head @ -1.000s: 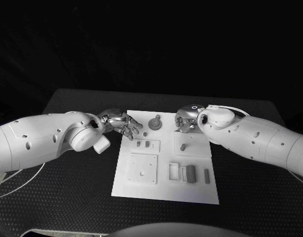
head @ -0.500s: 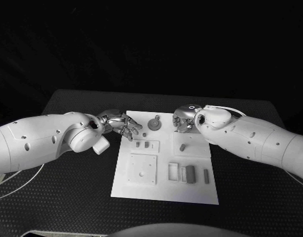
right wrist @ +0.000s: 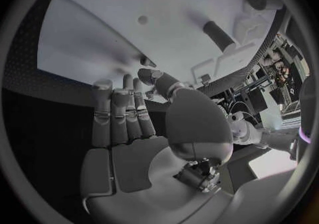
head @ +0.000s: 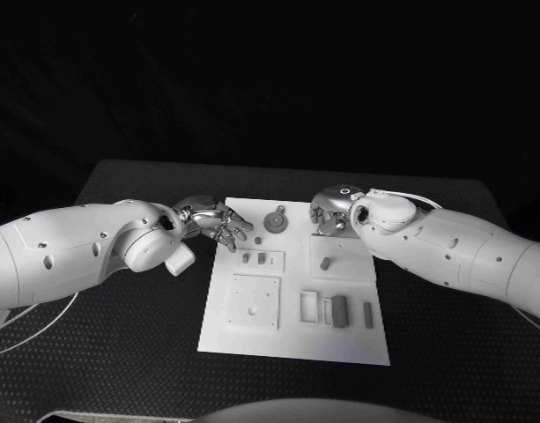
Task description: Assemble the parts on the task board
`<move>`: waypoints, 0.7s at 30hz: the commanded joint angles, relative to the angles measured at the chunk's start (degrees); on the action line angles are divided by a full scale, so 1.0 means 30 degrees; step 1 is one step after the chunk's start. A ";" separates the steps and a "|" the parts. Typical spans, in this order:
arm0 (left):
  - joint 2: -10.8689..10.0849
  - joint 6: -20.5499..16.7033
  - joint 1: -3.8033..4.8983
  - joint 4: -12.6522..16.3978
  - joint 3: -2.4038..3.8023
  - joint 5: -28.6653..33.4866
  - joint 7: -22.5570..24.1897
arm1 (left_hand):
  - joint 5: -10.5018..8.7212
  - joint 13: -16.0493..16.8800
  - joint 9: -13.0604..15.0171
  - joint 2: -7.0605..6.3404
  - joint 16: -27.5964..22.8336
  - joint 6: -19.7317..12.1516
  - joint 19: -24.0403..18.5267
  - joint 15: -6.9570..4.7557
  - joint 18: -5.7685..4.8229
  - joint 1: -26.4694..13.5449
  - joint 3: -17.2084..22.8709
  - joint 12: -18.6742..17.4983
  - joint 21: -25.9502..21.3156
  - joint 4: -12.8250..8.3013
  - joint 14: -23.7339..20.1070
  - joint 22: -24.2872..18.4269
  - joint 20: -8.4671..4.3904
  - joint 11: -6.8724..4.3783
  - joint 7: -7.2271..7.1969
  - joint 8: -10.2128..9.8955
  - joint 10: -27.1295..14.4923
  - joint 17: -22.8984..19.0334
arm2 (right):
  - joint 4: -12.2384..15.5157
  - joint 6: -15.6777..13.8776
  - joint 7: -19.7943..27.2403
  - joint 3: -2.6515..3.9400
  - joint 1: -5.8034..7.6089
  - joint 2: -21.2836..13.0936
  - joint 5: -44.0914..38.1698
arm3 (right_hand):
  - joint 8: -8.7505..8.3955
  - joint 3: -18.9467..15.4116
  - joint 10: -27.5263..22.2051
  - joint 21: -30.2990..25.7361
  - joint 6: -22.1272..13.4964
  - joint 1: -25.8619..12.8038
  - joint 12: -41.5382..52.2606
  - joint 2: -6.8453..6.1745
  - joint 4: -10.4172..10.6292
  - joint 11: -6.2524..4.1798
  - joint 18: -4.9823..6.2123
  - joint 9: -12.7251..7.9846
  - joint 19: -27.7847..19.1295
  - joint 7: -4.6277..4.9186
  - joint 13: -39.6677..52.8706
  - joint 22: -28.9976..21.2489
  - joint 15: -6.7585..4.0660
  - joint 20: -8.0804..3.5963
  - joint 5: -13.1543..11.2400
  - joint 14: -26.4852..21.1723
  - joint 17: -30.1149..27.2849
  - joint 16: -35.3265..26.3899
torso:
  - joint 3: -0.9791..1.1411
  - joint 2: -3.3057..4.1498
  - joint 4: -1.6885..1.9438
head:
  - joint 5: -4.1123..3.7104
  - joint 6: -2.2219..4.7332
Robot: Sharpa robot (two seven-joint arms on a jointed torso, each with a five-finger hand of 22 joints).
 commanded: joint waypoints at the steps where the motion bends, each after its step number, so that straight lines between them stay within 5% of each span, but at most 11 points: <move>1: -0.0007 0.0264 0.0014 0.0051 0.0013 -0.0078 0.0184 | -0.0054 -0.0030 -0.0024 -0.0144 -0.0132 0.0027 0.0013 -0.0014 -0.0160 0.0102 0.0107 -0.0052 0.0062 -0.0035 0.0107 0.0029 -0.0045 0.0110 0.0026 0.0061 -0.0011 0.0020 | 0.0389 -0.1738 0.0242 0.0003 -0.0013 -0.0237 0.0135 | -0.0087 -0.0004 0.1178 -0.0063 -0.0355 0.0035 -0.0116 -0.0150 -0.0088 0.0425 0.1334 -0.0035 -0.0046 0.0210 0.0036 0.0273 0.0090 -0.0006 0.0086 -0.0098 -0.0021 0.0041 | 0.0020 0.0002 -0.0005 | 0.0018 0.0023; 9: -0.0093 0.0266 0.0013 0.0073 0.0011 -0.0080 0.0197 | -0.0054 -0.0032 -0.0026 -0.0144 -0.0138 0.0024 0.0012 -0.0014 -0.0160 0.0108 0.0114 -0.0053 0.0060 -0.0035 0.0109 0.0030 -0.0047 0.0111 0.0026 0.0058 -0.0016 0.0025 | 0.1370 -0.1668 0.0417 0.0080 -0.0008 -0.0991 0.0446 | -0.0136 -0.0028 0.1026 -0.0046 -0.0473 0.0000 -0.0260 -0.0281 -0.0048 0.0455 0.1334 -0.0056 0.0038 0.0188 0.0039 0.0274 0.0122 -0.0014 0.0082 -0.0043 -0.0045 0.0056 | 0.0009 -0.0006 -0.0026 | 0.0054 0.0025; 16: -0.0115 0.0264 0.0013 0.0062 0.0011 -0.0080 0.0199 | -0.0053 -0.0032 -0.0026 -0.0144 -0.0142 0.0023 0.0012 -0.0015 -0.0160 0.0119 0.0123 -0.0053 0.0059 -0.0038 0.0113 0.0031 -0.0049 0.0111 0.0023 0.0057 -0.0019 0.0029 | 0.1698 0.1055 0.0531 0.0091 -0.0004 -0.1271 0.0468 | -0.0136 -0.0058 0.0996 -0.0073 -0.0495 -0.0013 -0.0323 -0.0467 -0.0064 0.0448 0.1334 -0.0057 0.0002 0.0134 0.0052 0.0276 0.0121 -0.0004 0.0078 -0.0056 -0.0063 0.0045 | 0.0007 -0.0007 -0.0005 | 0.0072 0.0001; 21: -0.0086 0.0281 0.0013 0.0011 0.0011 -0.0085 0.0191 | -0.0053 -0.0033 -0.0027 -0.0147 -0.0145 0.0024 0.0012 -0.0016 -0.0160 0.0125 0.0127 -0.0052 0.0058 -0.0040 0.0115 0.0032 -0.0049 0.0111 0.0022 0.0058 -0.0020 0.0032 | 0.1519 0.1250 0.0566 0.0089 -0.0006 -0.1196 0.0465 | -0.0142 -0.0185 0.0985 -0.0105 -0.0545 -0.0099 -0.0396 -0.0742 -0.0068 0.0438 0.1334 -0.0059 -0.0084 0.0083 0.0080 0.0294 0.0113 0.0033 0.0065 -0.0141 -0.0074 0.0035 | 0.0021 0.0008 -0.0034 | 0.0100 -0.0043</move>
